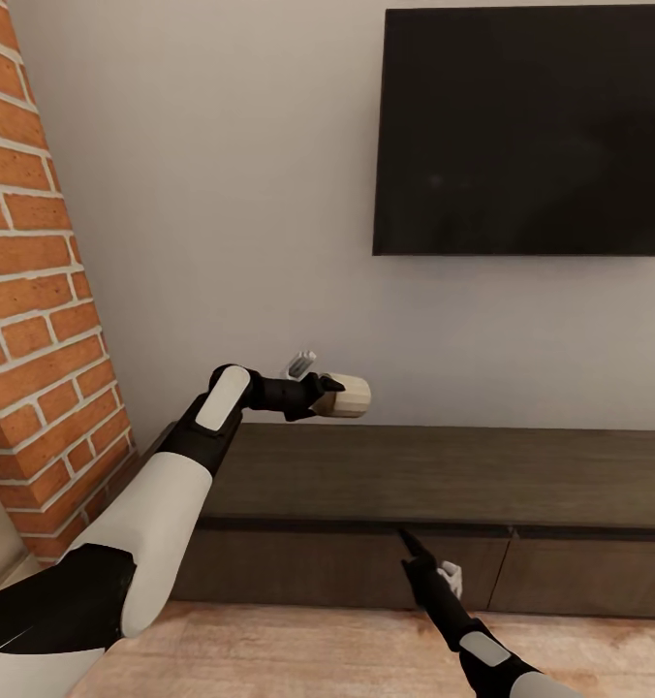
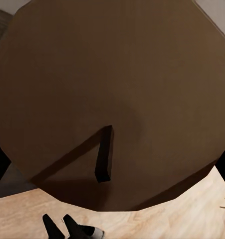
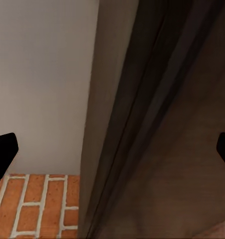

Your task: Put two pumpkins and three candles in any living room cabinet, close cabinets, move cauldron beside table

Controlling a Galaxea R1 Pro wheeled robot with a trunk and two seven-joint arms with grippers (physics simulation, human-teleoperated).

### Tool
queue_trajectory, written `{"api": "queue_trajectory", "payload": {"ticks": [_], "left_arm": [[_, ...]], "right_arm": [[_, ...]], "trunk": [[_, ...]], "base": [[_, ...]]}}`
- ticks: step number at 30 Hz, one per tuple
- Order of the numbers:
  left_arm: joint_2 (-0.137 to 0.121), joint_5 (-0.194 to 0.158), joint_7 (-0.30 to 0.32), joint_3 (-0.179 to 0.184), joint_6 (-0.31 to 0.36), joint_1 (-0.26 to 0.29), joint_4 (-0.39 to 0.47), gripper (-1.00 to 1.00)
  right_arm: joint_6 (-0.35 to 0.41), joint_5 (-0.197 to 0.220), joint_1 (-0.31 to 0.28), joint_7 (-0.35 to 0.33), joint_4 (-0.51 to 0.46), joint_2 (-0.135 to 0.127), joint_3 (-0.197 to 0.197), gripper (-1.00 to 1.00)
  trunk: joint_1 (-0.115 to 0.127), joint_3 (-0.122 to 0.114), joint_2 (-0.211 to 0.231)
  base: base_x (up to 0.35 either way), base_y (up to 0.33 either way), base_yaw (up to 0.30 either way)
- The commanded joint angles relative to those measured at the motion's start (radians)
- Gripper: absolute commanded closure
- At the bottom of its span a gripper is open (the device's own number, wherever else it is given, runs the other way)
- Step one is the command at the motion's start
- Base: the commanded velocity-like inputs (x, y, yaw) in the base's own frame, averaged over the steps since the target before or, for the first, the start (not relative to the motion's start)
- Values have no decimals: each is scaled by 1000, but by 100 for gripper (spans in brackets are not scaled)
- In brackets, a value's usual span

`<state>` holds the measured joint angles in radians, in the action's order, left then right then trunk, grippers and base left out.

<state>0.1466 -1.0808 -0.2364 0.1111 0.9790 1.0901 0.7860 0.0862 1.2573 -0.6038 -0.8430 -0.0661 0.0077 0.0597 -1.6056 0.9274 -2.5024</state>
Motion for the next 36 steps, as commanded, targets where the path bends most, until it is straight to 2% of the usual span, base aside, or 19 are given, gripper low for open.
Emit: {"api": "queue_trajectory", "payload": {"ticks": [1, 2, 3, 5, 7, 10, 20, 28, 36], "left_arm": [[0, -11, -11, 1, 1, 1, 1, 100], [0, -11, -11, 1, 1, 1, 1, 100], [1, -11, -11, 1, 1, 1, 1, 100], [1, -11, -11, 1, 1, 1, 1, 100], [0, -11, -11, 1, 1, 1, 1, 100], [0, -11, -10, 1, 1, 1, 2, 100], [0, -13, -9, 1, 1, 1, 2, 100], [0, -13, -9, 2, 1, 1, 2, 100], [1, -13, -9, 2, 1, 1, 2, 100]], "right_arm": [[7, 36, -1, -1, 2, 0, 6, -100], [7, 70, -1, 3, 3, 0, 7, -100], [7, 131, -1, 16, 5, 0, 8, -100], [6, 181, -1, 32, 5, 0, 9, -100], [4, 218, -1, 52, 6, 0, 9, -100], [1, 238, -1, 60, 5, 0, 9, -100], [-2, 244, -1, 51, 1, 0, 12, -100], [-2, 243, -1, -55, 5, 0, 17, -100], [-2, 244, -1, -66, 8, 0, 16, -100]], "trunk": [[0, 1, 0], [0, 1, 0], [0, 1, 0], [0, 1, 0], [0, 1, 0], [0, 1, 0], [0, 1, 0], [0, 1, 0], [0, 1, 0]], "base": [[0, 0, 0], [0, 0, 0], [0, 0, 0], [0, 0, 0], [0, 0, 0], [0, 0, 0], [0, 0, 0], [0, 0, 0], [0, 0, 0]]}}
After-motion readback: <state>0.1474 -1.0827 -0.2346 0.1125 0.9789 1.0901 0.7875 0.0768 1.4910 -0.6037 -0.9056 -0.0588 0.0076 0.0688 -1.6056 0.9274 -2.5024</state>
